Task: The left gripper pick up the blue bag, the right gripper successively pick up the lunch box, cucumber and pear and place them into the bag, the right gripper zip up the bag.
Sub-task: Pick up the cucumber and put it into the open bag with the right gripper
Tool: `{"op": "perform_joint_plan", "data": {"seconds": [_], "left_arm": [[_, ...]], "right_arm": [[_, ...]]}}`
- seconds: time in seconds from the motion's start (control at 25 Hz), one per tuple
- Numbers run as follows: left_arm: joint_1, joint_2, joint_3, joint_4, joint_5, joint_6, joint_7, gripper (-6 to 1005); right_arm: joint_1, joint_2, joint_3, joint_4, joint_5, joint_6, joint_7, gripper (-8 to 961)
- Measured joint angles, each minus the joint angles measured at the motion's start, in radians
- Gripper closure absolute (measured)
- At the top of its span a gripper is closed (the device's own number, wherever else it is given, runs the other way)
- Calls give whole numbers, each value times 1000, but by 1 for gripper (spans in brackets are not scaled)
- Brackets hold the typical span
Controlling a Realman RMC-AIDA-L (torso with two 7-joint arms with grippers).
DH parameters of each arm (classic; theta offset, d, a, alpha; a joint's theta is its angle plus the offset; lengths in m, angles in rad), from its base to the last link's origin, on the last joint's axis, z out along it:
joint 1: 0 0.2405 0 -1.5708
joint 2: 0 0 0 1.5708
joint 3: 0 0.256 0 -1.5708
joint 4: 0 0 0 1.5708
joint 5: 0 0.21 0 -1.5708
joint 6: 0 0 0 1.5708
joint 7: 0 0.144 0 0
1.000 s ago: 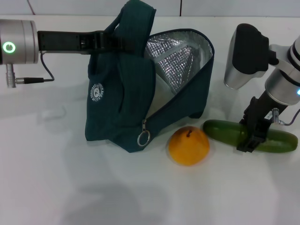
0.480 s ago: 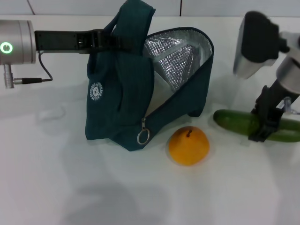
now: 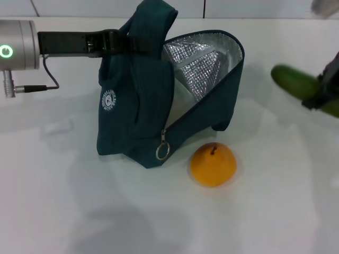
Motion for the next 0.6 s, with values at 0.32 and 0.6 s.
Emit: {"op": "perform_joint_plan", "data": {"seconds": [0.32,0.6], "left_arm": [[5,1,0,0,-10,5,0,912],[6,2,0,0,-12,5,0,911]], "right_arm": [[-77,-1,221,-199,251,85,-17,322],[-226,-1,237,-244,723,213,-211,323]]}}
